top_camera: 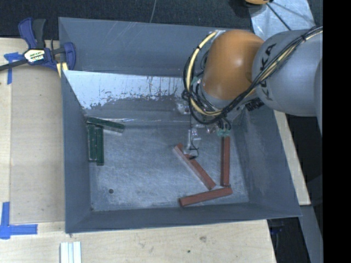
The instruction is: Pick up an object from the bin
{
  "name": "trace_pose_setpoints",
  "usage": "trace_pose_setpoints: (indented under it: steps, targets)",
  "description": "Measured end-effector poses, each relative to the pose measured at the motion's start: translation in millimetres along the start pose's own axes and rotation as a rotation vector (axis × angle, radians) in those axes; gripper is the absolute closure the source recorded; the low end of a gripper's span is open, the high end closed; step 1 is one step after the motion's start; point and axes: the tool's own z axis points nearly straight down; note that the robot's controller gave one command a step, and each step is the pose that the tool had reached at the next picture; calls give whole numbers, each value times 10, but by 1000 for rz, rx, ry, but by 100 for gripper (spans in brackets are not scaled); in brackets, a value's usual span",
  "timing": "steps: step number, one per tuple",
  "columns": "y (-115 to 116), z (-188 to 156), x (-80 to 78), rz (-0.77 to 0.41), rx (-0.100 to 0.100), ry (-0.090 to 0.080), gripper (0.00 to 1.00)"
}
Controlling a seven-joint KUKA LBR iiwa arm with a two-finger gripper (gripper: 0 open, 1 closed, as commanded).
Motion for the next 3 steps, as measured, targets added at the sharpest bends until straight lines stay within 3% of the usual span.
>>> trace_pose_setpoints:
  steps: [1,2,3]
  targets:
    - [-399,462,125,-208,2,9,0]
    - [-365,615,119,-259,1,12,0]
    - [-114,646,144,304,4,10,100]
